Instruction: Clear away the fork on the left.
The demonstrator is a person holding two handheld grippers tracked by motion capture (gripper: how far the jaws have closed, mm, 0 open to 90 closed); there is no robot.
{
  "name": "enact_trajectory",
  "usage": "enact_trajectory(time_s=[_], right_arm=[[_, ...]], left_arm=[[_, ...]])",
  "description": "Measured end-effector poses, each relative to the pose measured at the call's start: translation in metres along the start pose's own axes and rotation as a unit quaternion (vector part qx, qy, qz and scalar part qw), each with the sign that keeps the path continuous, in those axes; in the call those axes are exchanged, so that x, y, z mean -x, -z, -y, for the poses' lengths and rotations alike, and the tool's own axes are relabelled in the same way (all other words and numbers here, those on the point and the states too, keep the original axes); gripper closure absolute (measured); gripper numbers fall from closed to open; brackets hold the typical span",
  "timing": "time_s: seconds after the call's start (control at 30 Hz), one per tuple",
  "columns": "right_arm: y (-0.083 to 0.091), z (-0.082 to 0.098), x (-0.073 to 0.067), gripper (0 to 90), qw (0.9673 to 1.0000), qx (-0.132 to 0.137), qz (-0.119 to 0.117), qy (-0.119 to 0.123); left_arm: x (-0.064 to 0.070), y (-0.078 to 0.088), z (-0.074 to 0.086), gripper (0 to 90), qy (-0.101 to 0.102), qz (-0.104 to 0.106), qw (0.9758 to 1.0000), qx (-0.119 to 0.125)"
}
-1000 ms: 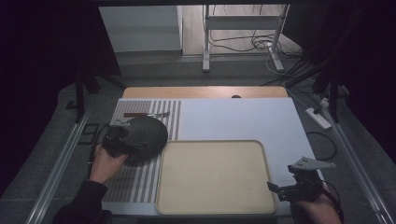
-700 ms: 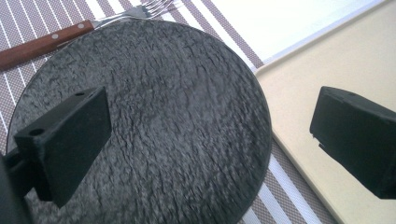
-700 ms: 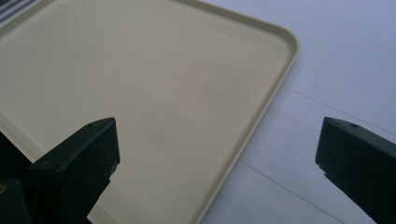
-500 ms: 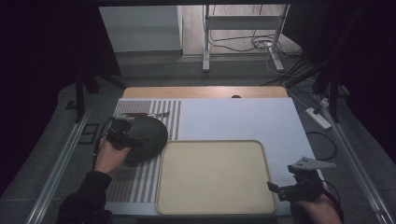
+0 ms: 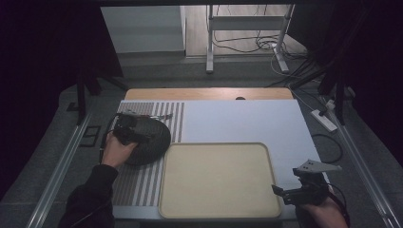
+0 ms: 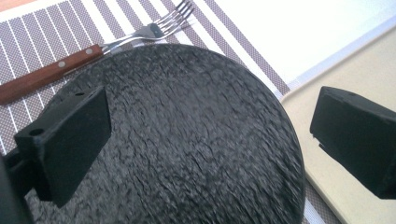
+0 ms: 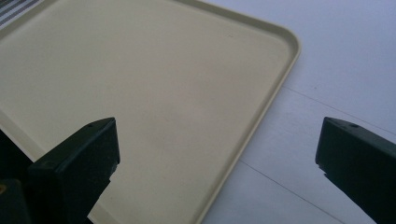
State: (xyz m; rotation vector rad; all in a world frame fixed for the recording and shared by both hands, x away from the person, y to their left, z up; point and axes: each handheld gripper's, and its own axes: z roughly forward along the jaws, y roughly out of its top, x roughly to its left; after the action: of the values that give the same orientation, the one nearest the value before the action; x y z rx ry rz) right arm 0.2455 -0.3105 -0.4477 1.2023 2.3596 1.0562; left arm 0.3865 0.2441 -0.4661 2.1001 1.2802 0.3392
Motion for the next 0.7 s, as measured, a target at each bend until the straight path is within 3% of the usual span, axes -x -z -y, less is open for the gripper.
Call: enact_trajectory(time_s=[0.7], right_arm=[[0.0, 0.0, 0.0, 0.3, 1.0, 0.0, -0.001, 0.0]], left_arm=[[-0.026, -0.022, -0.018, 0.0, 0.022, -0.013, 0.9996, -0.012]])
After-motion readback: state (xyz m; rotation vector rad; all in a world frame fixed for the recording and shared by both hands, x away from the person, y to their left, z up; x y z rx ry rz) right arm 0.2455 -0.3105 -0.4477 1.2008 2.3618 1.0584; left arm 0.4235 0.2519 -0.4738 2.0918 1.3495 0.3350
